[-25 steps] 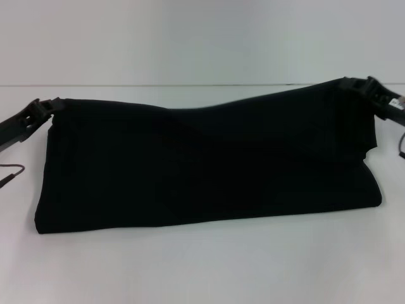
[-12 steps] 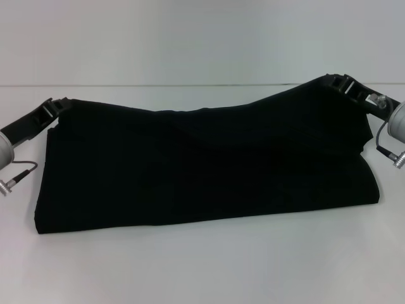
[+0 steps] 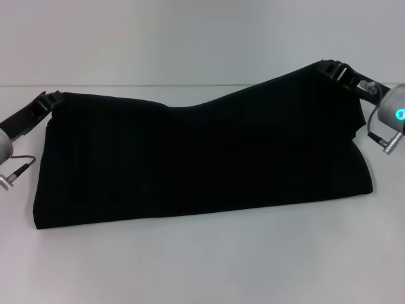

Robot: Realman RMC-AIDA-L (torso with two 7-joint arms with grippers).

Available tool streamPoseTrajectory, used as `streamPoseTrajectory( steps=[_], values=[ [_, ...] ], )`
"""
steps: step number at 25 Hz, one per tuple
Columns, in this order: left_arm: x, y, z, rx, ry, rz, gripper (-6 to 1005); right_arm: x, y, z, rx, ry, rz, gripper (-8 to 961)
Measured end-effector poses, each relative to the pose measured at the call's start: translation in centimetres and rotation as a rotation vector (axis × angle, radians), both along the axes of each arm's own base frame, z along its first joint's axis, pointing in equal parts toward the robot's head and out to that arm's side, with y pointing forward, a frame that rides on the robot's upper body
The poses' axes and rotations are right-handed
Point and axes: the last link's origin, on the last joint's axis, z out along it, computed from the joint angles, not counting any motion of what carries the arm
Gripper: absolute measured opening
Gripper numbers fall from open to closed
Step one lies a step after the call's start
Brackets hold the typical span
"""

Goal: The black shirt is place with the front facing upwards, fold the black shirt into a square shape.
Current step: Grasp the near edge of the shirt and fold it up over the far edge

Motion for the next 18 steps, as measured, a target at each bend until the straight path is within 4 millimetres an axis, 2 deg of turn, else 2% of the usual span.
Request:
streamPoseTrajectory(
  steps=[7,18],
  values=[
    [0.3,0.4,-0.7,0.002,0.024,0.019,106,-0.6,0.7,-1.0,0.013,-0.067,-0.009,79],
    [0.5,0.8,-1.3,0.033,0.013,0.064,112,-0.9,0.9,-1.0,0.048,-0.134,0.027,110]
  ],
)
